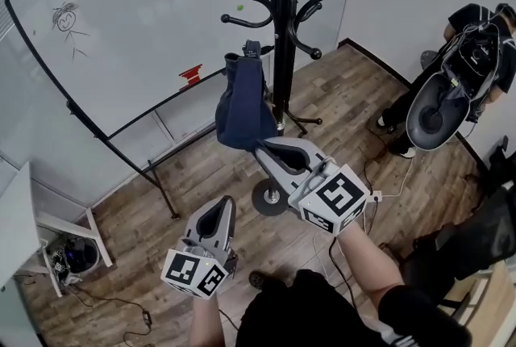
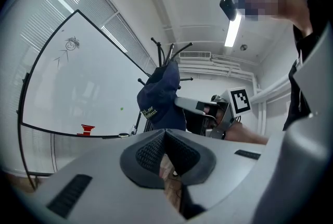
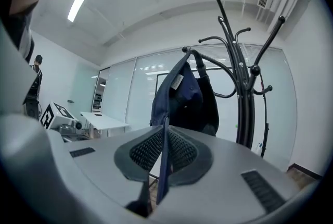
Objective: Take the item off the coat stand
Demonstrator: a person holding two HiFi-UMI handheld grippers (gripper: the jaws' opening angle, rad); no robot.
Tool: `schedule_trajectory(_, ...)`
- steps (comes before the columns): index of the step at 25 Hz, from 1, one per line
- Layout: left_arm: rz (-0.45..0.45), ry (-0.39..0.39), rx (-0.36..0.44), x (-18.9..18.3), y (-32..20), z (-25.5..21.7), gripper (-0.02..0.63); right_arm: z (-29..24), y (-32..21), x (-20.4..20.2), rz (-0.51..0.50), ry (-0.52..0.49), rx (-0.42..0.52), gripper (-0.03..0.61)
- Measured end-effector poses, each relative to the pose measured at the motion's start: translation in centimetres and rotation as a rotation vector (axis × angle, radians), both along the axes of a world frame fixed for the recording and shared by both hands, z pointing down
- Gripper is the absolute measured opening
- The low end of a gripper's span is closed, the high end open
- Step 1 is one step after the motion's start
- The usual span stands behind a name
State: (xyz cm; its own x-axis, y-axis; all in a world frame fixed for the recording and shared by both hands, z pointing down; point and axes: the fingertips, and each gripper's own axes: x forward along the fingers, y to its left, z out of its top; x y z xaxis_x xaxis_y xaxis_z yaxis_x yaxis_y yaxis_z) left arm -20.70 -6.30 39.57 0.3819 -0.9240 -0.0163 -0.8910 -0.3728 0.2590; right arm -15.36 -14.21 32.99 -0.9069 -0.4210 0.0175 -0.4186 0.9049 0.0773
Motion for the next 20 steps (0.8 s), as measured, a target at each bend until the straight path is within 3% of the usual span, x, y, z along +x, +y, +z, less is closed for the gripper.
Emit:
schedule_trajectory(11,0.11,-0.029,0.023,9.0,-3.1,-1.8,0.014,0.7,0.1,8.7,0.06,-0.013,-0.013,0.044)
schedule_trajectory(20,0.136,-0.026,0.068,15.1,-4.7,-4.0,0.014,-0.2,0.6,17.0,0.116,-0.052,-0.007,0.044)
